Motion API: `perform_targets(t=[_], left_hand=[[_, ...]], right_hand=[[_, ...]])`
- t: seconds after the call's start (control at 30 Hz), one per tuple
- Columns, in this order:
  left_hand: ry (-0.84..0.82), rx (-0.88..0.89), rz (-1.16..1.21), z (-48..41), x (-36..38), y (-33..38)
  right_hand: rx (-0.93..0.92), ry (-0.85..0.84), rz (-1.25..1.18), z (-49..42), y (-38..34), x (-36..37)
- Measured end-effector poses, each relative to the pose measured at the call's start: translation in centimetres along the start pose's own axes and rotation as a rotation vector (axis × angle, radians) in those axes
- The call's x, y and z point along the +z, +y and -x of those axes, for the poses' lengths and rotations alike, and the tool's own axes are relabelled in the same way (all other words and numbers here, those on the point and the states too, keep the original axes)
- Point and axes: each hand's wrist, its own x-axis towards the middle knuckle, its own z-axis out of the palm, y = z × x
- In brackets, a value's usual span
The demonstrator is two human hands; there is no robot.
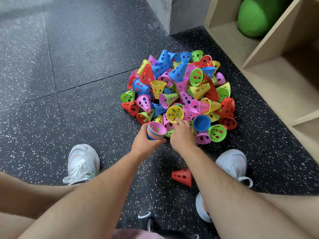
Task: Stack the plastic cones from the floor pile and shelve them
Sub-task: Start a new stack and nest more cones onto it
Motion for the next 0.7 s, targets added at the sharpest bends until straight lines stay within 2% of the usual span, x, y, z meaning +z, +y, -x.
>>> perform_targets(t=[0.1, 0.23, 0.3, 0.47, 0.7], left_hand=[[0.004, -0.003, 0.000, 0.1, -0.1, 0.2], [0.003, 0.001, 0.005, 0.1, -0.2, 0.3], [0.002, 0.006, 0.006, 0.2, -0.2, 0.3], [0.000, 0.003, 0.008, 0.2, -0.3, 0.1], [0.001, 0.020, -0.002, 0.4, -0.4, 0.4]], right_hand=[[-0.053, 0.100, -0.075, -0.2, 0.2, 0.1], [-0.108, 0.365, -0.186, -0.3, -0.2, -0.8], [-0.123, 0.446, -0.214, -0.4, -0.4, -1.4], [-0.149, 0.490, -0.253, -0.3, -0.4, -1.5], [-0.222, 0.406, -0.342, 0.3, -0.7, -1.6]])
